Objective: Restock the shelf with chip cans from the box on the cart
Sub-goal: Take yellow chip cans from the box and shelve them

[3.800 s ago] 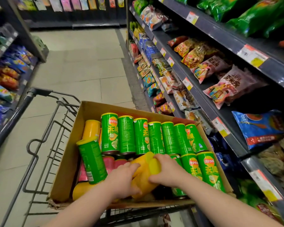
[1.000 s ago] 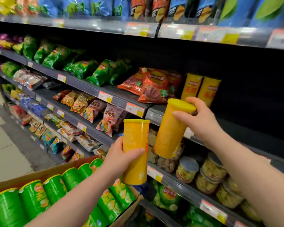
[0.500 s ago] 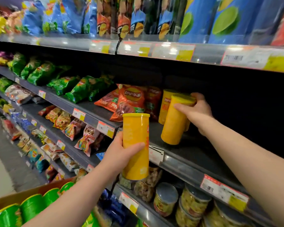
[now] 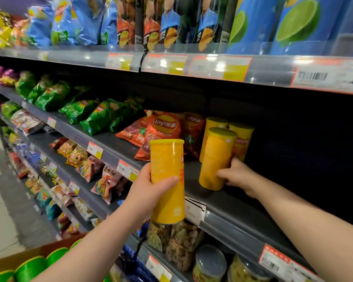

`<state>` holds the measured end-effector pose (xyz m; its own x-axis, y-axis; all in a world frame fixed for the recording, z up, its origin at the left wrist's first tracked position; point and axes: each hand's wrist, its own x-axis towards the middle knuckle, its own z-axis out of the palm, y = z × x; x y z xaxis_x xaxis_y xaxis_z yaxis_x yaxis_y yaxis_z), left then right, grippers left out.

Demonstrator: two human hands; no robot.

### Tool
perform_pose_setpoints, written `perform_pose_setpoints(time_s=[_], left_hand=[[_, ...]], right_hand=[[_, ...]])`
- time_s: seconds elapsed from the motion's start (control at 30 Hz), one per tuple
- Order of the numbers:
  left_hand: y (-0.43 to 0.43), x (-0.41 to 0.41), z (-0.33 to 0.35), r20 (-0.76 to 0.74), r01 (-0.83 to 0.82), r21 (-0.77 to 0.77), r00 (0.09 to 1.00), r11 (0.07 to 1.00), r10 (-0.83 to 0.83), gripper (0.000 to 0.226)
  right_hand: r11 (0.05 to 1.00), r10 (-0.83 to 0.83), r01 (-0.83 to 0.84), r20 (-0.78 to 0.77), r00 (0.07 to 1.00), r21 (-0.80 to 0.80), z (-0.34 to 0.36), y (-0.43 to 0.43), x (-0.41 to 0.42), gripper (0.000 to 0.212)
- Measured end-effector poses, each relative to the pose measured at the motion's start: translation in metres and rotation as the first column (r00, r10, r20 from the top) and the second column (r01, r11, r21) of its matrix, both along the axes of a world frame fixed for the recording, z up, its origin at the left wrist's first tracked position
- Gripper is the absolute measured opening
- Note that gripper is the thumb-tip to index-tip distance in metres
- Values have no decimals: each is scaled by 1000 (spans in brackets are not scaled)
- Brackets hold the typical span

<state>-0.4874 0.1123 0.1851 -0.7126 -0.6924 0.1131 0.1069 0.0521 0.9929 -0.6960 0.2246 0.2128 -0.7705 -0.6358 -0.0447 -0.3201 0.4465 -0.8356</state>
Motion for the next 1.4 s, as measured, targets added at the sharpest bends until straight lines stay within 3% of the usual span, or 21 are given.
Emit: perform_pose_setpoints(time_s=[0.2, 0.4, 0.6, 0.7, 0.97, 1.07, 1.13, 1.2, 1.27, 1.33, 1.4], left_hand=[[-24, -15, 8, -13, 89, 7, 996, 996, -89, 46], [-50, -24, 10, -21, 146, -8, 989, 989, -146, 36], [-64, -32, 8, -32, 194, -22, 980, 981, -195, 38], [-72, -35, 8, -27, 196, -22, 980, 980, -196, 47], [-77, -39, 14, -58, 226, -13, 972, 974, -227, 42], [-75, -40, 17, -60, 256, -11, 965, 967, -256, 54], [-71, -43, 19, -93, 288, 11, 954, 958, -285, 51], [-66, -47, 21, -139, 310, 22, 942, 950, -304, 48], [-59, -56, 22, -161, 328, 16, 933, 944, -322, 58], [-50, -65, 22, -172, 342, 10, 926, 940, -335, 64], [-40, -74, 21, -168, 362, -20, 918, 932, -360, 60]], right_hand=[[987, -151, 147, -60, 987, -65, -15, -35, 6, 98], [992, -119, 117, -41, 992, -40, -16, -42, 4, 82], [978, -208, 206, -111, 972, -30, -18, -58, 1, 91], [980, -200, 200, -116, 973, -13, -20, -63, -6, 90], [950, -299, 310, -186, 936, 37, -20, -74, -10, 85], [942, -326, 336, -182, 928, 27, -19, -67, -7, 85], [937, -344, 348, -222, 912, -24, -15, -57, -1, 84], [953, -297, 275, -233, 926, -125, -6, -46, 9, 65], [974, -110, 87, -103, 989, -211, 4, -32, 21, 44], [960, 148, -127, 65, 987, -251, 11, -18, 34, 56], [950, 248, -216, 126, 960, -226, 13, -8, 44, 69]])
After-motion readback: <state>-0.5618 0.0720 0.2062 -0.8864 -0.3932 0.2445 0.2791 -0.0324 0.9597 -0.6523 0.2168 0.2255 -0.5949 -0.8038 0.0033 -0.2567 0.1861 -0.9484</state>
